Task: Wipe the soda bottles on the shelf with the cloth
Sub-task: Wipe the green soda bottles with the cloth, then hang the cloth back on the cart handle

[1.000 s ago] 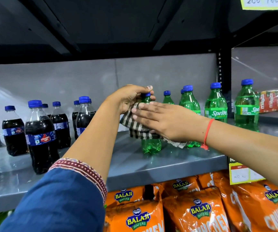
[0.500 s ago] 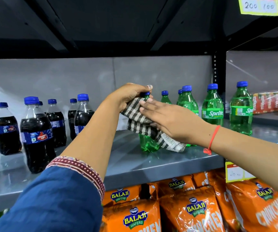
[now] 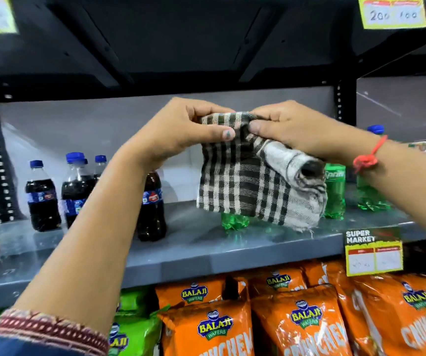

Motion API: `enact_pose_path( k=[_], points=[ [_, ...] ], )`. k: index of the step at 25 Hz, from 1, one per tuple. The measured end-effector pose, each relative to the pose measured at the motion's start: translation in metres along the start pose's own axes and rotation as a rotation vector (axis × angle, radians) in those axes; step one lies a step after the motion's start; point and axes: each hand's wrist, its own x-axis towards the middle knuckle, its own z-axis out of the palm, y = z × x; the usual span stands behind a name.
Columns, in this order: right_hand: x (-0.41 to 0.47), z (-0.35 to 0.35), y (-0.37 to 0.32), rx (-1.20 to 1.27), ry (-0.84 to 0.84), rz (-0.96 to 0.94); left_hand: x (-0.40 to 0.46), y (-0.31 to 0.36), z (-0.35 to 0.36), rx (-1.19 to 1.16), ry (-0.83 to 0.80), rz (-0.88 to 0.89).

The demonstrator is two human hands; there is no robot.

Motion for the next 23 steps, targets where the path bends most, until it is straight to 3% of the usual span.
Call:
enact_pose_path(
  k=[3, 8, 12, 15, 20, 23],
  points=[
    [0.0, -0.005, -0.008, 0.26, -0.219, 0.03, -0.013, 0.018, -0.007, 0.147, 0.143, -0.083],
    [-0.009, 0.021, -0.013, 0.397, -0.482, -0.001, -0.045, 0.05, 0.002, 0.512, 0.242, -0.38],
    [-0.034, 0.06, -0.029, 0.124, -0.454, -0.331, -0.08, 0.077, 0.016, 0.75, 0.332, -0.569],
    [-0.045, 0.087, -0.037, -0.004, -0.35, -0.407, -0.124, 0.093, 0.02, 0.735, 0.385, -0.742],
    [-0.05, 0.107, -0.053, 0.329, -0.662, -0.423, -0.209, 0.113, 0.022, 0.633, 0.412, -0.992],
    [-0.06, 0.122, -0.071, 0.354, -0.759, -0.506, -0.244, 0.124, 0.032, 0.588, 0.462, -1.082]
  ],
)
